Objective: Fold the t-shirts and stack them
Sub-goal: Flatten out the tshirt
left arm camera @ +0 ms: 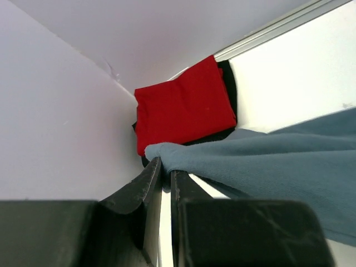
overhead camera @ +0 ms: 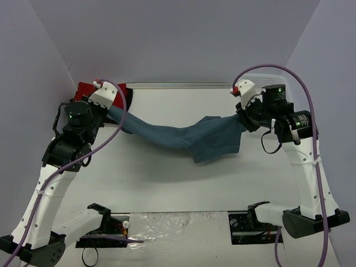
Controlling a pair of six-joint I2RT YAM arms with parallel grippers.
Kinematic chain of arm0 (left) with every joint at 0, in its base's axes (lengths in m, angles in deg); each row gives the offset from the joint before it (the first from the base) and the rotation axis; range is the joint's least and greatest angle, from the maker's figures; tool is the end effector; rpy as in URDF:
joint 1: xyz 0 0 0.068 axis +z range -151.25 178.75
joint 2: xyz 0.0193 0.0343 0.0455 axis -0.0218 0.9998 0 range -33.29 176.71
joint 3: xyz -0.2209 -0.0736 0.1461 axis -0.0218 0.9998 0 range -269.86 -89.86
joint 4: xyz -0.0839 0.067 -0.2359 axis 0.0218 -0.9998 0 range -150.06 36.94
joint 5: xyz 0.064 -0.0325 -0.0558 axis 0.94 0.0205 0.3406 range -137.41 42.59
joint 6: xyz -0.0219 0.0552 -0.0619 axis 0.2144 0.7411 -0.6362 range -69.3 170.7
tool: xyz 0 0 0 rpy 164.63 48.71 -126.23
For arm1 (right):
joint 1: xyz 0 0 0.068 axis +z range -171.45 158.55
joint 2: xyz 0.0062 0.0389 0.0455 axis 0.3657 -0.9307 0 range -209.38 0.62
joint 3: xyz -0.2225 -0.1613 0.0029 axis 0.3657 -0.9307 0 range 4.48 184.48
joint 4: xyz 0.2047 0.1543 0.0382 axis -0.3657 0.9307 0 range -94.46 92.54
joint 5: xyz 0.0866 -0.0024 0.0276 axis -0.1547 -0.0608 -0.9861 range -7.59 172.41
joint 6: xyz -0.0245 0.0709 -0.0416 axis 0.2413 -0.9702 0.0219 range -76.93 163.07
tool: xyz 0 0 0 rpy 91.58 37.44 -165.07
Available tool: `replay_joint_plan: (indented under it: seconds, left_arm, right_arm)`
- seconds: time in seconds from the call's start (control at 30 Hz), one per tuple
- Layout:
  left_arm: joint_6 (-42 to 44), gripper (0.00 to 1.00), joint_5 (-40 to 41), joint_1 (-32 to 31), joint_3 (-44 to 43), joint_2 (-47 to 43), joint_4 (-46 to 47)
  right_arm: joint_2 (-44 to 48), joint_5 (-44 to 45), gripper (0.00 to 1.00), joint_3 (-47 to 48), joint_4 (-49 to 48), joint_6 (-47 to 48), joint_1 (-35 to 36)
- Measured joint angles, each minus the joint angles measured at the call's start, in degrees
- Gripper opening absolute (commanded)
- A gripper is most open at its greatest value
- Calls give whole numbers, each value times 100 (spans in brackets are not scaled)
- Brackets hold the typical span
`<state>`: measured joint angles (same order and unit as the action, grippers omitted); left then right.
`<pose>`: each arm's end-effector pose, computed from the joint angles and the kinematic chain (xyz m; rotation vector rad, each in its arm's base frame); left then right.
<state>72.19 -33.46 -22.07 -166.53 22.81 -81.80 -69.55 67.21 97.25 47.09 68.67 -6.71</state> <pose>0.2154 -0.0624 0.4548 0.4465 1.6547 0.2172 0.2457 0.0852 0.4412 -0.8602 1.8726 0.1583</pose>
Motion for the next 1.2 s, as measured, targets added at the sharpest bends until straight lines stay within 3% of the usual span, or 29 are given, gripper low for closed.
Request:
replay_joint_plan:
  seconds: [0.23, 0.5, 0.53, 0.57, 0.73, 0.87, 1.0, 1.2]
  left_arm:
    - [33, 2, 463, 92, -109, 358, 17]
    - [-92, 2, 678, 247, 332, 1038, 170]
    - [-92, 2, 669, 258, 496, 1123, 219]
    - [-92, 2, 667, 264, 660, 1222, 289]
    - [-79, 2, 605, 363, 1311, 2039, 551]
    - [-70, 2, 533, 435, 1672, 2411, 697]
    - [-72, 2, 492, 476, 1718, 2378, 837]
    - [-92, 2, 380, 525, 1720, 2321, 997]
  right_arm:
    - [-448, 581, 0, 586, -376, -157, -13]
    - [-2164, 804, 1, 763, -1123, -291, -96]
    - [-2448, 787, 15, 756, -1191, -289, -101]
    - [-2721, 780, 54, 743, -1248, -310, -101]
    - [-4332, 1012, 71, 726, -1530, -328, -120]
    - [-4649, 1003, 72, 424, -1565, -348, -127]
    - [-4070, 874, 71, 164, -1657, -313, -114]
    - [-2931, 643, 57, -348, -1720, -142, 74]
